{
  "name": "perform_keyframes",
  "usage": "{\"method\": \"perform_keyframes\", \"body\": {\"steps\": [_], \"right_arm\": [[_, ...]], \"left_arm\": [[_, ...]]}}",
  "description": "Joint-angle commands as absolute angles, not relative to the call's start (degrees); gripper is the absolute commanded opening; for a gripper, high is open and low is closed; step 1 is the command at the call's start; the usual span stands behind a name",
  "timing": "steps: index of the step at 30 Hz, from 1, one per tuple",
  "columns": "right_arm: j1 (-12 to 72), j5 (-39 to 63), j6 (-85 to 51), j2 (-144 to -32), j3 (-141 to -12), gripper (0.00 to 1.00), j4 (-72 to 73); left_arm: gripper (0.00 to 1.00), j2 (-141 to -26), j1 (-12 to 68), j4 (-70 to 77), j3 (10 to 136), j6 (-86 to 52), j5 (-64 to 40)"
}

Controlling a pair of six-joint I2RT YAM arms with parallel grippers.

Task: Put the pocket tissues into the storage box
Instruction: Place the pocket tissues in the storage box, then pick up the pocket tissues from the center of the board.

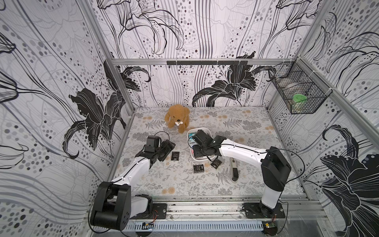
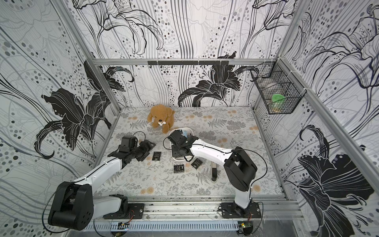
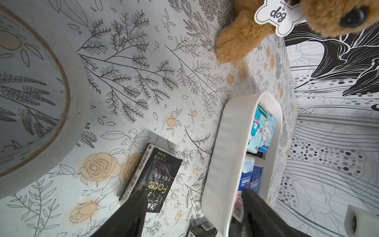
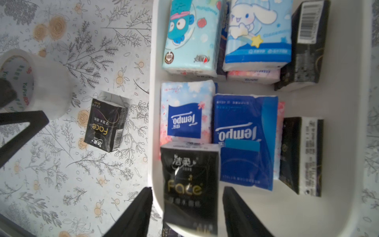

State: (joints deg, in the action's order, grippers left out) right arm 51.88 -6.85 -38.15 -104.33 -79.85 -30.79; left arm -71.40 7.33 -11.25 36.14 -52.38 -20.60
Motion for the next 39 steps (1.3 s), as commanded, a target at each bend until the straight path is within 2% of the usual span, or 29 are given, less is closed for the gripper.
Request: {"method": "perform_keyframes", "body": {"steps": [1,9,16,28,33,39], "right_arm": [[52.1,-6.6,-38.1,-104.9,-80.1,0.66,-31.0],[52.1,-9.5,-40.2,-101.0,-78.9,0.69,-35.1],[51.9,-11.5,-47.1,-93.5,-72.0,0.69,-39.8],[47.3,-2.1,-54.2,-83.1,-55.9,0.68,-39.6],[45.5,-0.4,-54.9,-83.5,-54.3,0.71,-35.5],[45.3,-0.5,-54.8,-89.4,-57.7,0.75,-34.6]], "left_arm": [[0.77,-70.6,6.9,-11.1,36.7,-51.3,-20.5],[0.77,-70.3,6.7,-11.0,36.6,-51.2,-20.4],[0.77,-70.5,6.7,-10.6,36.5,-51.2,-21.0],[0.77,-70.8,6.7,-9.4,36.5,-52.0,-22.5],[0.77,-70.8,6.8,-9.4,36.7,-52.3,-22.8],[0.77,-70.4,6.8,-10.0,37.1,-52.2,-22.8]]}}
